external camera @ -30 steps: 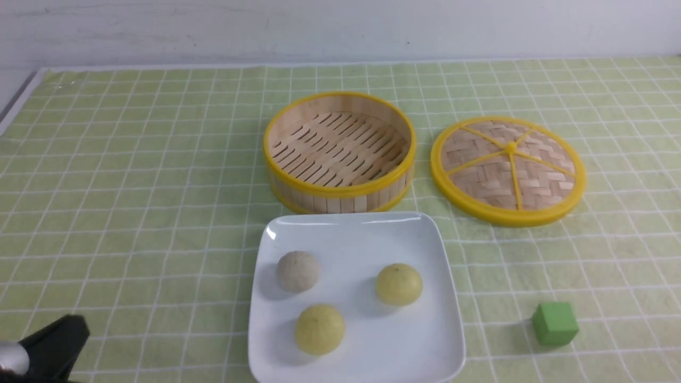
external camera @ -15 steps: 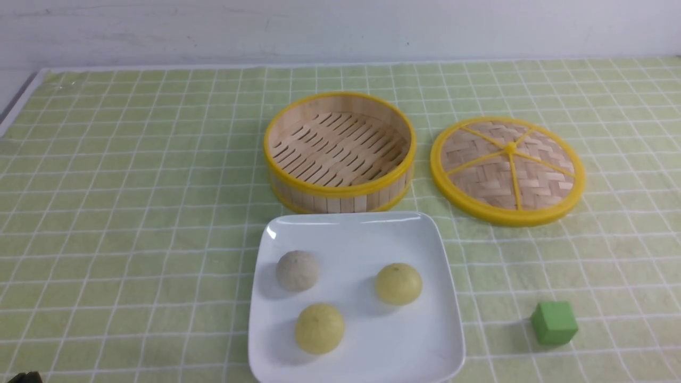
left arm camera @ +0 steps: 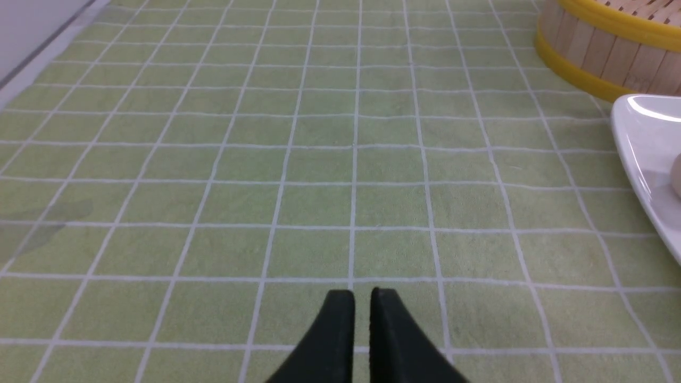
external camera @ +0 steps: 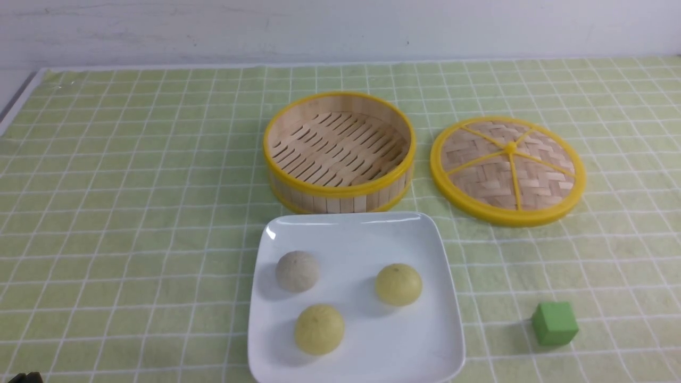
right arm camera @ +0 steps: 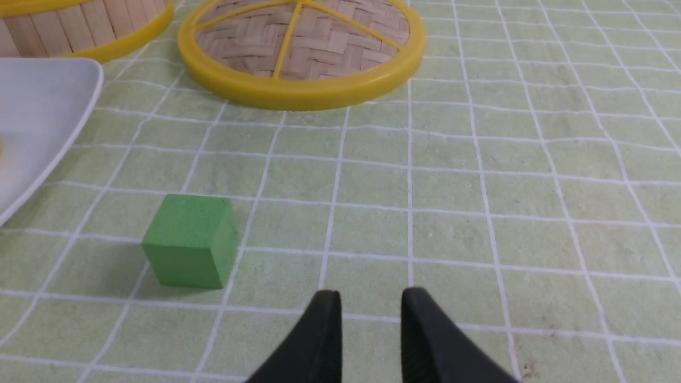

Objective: Put the steamed buns into the plate on the green tablecloth.

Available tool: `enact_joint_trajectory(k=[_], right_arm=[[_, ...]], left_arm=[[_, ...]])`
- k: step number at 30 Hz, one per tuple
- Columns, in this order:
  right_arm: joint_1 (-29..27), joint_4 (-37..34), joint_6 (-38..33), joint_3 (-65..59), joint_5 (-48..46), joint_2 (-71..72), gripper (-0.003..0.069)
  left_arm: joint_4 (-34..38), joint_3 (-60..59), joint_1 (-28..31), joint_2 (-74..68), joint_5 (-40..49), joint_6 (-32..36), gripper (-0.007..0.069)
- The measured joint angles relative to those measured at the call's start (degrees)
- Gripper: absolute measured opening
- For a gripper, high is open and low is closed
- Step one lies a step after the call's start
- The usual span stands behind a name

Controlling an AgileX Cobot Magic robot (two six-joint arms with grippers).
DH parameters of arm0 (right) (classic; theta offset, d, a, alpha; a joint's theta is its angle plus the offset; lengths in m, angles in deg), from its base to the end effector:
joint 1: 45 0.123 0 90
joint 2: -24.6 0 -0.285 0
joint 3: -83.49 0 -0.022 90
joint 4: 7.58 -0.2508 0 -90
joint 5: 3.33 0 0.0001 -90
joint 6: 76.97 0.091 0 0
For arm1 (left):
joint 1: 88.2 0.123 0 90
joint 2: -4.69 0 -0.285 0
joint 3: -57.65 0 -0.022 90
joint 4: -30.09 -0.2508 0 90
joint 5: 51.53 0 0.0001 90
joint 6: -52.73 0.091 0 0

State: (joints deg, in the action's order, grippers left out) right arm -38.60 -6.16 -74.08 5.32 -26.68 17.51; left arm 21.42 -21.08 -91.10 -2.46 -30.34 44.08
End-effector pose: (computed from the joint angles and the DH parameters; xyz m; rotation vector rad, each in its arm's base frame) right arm 0.0513 0.0049 0.1717 -0.0730 1.8950 0.0856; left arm 0.0529 0.0023 0.1720 0.0004 1.8644 0.0091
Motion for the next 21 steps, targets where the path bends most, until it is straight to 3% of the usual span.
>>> enact_joint_trajectory(k=[21], right_arm=[[0.00,0.00,0.00,0.00,0.00,0.00,0.0222]], left_arm=[[0.00,0.00,0.00,0.00,0.04,0.00,0.0106]])
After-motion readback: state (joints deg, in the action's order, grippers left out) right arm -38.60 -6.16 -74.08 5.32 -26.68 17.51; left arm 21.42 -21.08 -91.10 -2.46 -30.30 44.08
